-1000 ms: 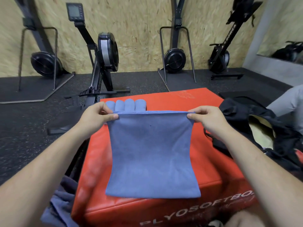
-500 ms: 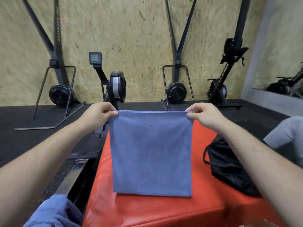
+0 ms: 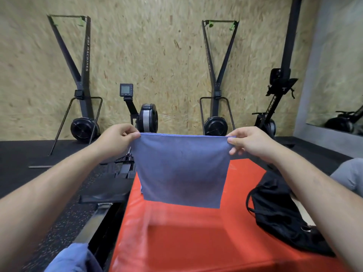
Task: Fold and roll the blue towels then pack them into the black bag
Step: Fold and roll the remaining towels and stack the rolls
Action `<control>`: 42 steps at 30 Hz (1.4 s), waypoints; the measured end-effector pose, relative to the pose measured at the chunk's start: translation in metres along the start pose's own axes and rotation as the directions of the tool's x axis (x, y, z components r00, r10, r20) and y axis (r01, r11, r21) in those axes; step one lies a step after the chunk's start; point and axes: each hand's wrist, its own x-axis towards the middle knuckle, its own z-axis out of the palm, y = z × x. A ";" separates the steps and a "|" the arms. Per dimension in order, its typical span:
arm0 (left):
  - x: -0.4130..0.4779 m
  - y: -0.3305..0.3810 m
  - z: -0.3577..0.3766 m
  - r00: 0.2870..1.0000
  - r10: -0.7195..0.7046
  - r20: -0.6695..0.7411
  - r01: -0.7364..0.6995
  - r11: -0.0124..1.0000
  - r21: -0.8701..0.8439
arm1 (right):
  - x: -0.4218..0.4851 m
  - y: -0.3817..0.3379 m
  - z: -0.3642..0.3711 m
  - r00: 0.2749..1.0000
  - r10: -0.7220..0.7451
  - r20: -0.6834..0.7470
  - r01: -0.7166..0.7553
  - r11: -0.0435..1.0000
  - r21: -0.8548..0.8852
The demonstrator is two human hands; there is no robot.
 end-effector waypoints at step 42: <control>-0.129 -0.137 0.178 0.828 -0.278 0.487 0.389 0.910 -0.142 | -0.088 0.191 0.118 0.895 0.301 0.331 -0.259 0.952 -0.166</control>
